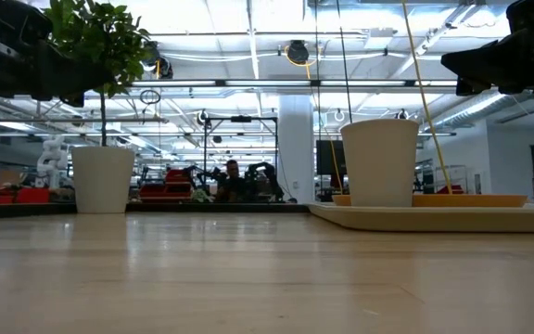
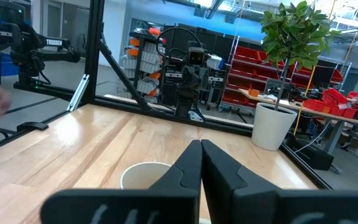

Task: Pick and place plate/cup/fork/spoon on tray
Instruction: Return to Home Position

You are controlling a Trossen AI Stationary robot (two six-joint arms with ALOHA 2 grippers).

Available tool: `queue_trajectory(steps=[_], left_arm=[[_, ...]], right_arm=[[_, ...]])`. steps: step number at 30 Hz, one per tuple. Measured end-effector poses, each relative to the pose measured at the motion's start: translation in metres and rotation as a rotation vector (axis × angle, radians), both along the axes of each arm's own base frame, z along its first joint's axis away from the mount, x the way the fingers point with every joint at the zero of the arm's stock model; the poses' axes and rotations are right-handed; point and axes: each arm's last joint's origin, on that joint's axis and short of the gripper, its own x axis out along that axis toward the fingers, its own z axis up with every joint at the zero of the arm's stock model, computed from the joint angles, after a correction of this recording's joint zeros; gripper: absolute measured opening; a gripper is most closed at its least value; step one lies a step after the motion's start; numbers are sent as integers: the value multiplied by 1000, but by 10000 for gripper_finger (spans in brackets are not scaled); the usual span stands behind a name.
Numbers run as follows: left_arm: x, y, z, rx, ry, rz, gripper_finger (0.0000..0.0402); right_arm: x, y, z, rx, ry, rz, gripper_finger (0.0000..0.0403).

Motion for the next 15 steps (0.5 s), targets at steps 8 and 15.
queue_trajectory(steps=[8,15], left_arm=[[0,0,0,0,-3,0,21],[0,0,1,0,-6,0,21]], right_arm=[[0,0,0,0,0,0,0],[0,0,0,0,0,0,0]])
